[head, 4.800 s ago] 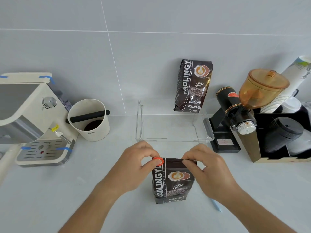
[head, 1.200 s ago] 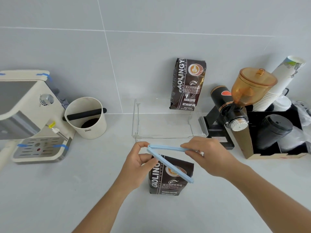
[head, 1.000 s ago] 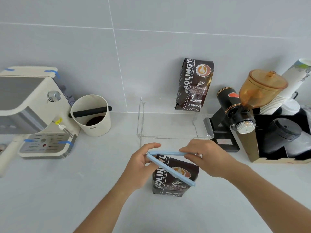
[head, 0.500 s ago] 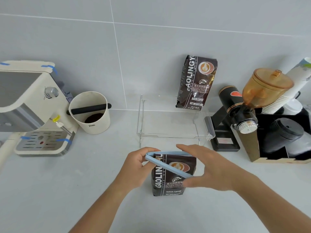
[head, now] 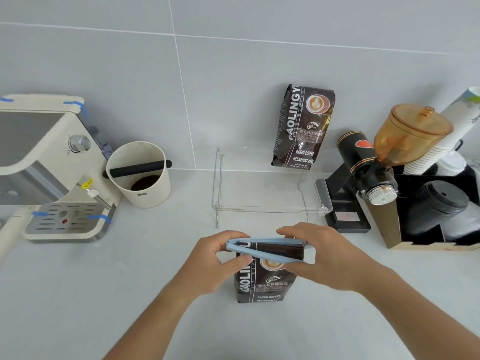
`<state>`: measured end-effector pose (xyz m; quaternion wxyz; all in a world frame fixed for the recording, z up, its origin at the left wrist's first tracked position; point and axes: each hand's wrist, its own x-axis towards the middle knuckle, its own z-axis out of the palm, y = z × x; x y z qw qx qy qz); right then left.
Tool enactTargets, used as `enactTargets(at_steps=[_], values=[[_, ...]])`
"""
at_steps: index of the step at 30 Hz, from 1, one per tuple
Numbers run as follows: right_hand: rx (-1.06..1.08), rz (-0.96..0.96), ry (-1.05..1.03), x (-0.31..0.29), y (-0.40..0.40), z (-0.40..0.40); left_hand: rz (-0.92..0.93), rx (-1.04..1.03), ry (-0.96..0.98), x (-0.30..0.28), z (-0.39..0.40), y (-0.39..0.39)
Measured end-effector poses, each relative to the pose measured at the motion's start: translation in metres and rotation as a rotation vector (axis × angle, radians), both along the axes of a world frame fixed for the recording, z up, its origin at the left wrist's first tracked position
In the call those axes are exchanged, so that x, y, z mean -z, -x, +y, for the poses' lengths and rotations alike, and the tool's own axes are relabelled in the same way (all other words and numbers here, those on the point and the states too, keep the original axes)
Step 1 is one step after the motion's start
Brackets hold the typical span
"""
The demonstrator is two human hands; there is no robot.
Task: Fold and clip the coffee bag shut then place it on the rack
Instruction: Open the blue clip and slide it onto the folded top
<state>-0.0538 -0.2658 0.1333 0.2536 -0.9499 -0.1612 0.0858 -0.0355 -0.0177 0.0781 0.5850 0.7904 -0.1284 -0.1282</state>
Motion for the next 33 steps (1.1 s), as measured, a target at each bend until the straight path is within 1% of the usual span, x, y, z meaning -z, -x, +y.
enactTargets(at_steps=[5, 9, 12, 16, 18, 22, 25, 28, 33], values=[[0.021, -0.026, -0.04, -0.004, 0.003, -0.005, 0.041, -0.001, -0.003, -0.003, 0.001, -0.001], [0.076, -0.039, -0.078, -0.005, 0.01, -0.01, 0.034, 0.031, -0.036, -0.006, 0.002, -0.002], [0.111, -0.026, -0.106, -0.001, 0.017, -0.017, 0.008, 0.07, -0.119, -0.009, 0.005, -0.005], [0.102, -0.063, -0.133, 0.001, 0.02, -0.018, -0.006, 0.199, -0.236, -0.019, 0.004, -0.007], [0.113, -0.089, -0.157, 0.0, 0.021, -0.018, -0.059, 0.234, -0.32, -0.023, 0.0, -0.008], [0.109, -0.104, -0.174, 0.001, 0.023, -0.016, -0.25, 0.268, -0.518, -0.031, -0.01, -0.007], [0.122, -0.109, -0.187, 0.002, 0.024, -0.016, -0.335, 0.306, -0.586, -0.035, -0.018, -0.003], [0.132, -0.125, -0.197, 0.004, 0.026, -0.015, -0.368, 0.338, -0.604, -0.036, -0.021, -0.003], [0.09, -0.132, -0.183, 0.008, 0.028, -0.017, -0.362, 0.33, -0.551, -0.033, -0.02, -0.004]])
